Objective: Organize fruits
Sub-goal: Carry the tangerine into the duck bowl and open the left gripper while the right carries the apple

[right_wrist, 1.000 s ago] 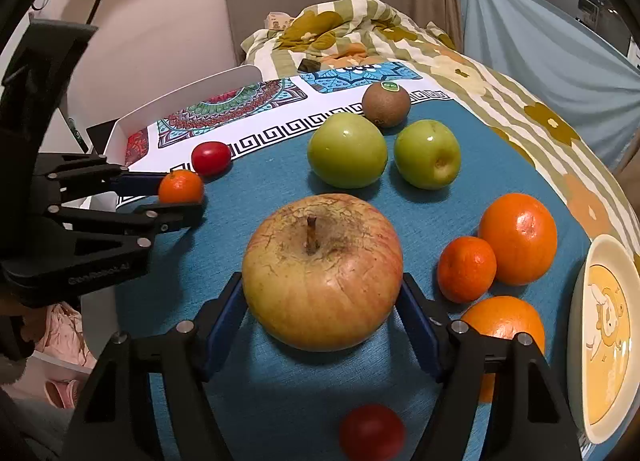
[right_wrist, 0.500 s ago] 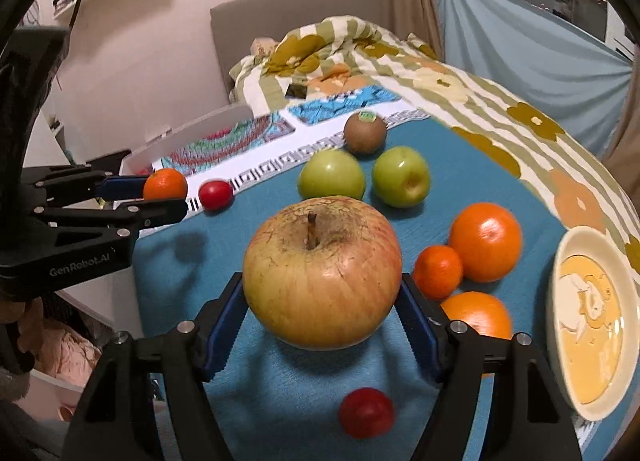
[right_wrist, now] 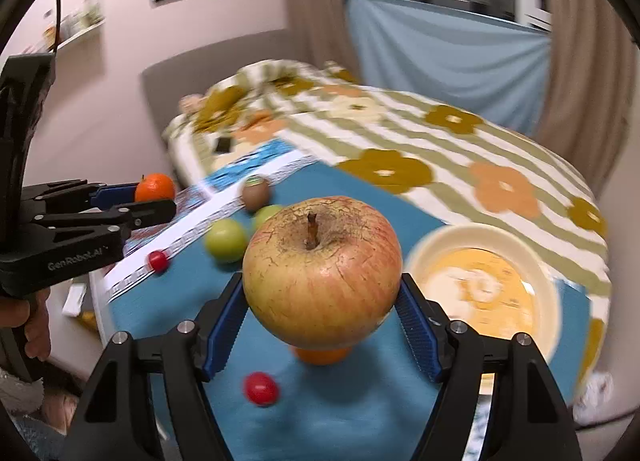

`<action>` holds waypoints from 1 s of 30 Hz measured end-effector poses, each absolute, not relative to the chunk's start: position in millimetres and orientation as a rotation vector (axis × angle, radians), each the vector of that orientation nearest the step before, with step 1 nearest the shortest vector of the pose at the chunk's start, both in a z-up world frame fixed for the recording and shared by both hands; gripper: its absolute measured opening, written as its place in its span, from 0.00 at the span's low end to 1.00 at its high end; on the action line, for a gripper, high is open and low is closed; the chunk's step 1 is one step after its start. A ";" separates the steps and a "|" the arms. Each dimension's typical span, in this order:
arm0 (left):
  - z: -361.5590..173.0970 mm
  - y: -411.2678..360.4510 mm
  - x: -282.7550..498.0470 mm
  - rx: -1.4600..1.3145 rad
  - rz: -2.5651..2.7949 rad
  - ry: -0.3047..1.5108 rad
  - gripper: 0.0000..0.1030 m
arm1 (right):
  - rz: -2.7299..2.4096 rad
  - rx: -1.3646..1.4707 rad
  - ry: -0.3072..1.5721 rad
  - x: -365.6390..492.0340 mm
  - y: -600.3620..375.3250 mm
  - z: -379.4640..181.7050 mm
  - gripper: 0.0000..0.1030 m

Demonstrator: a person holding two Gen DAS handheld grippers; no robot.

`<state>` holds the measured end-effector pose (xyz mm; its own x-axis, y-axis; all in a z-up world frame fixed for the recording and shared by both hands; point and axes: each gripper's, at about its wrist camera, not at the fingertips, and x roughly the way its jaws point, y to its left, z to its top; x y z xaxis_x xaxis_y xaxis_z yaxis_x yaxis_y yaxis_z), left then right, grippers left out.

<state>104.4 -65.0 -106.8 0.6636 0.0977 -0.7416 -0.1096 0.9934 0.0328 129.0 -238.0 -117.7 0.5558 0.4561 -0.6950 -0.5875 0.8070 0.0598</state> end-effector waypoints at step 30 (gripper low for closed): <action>-201.1 -270.9 321.4 0.329 -0.586 0.999 0.41 | 0.004 0.067 0.895 199.4 -374.7 -164.5 0.67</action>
<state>321.4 -270.9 -201.1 0.4064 -0.3090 -0.8599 0.6002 0.7999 -0.0038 199.4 -374.7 -164.5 0.6259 0.0315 -0.7793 0.0242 0.9979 0.0598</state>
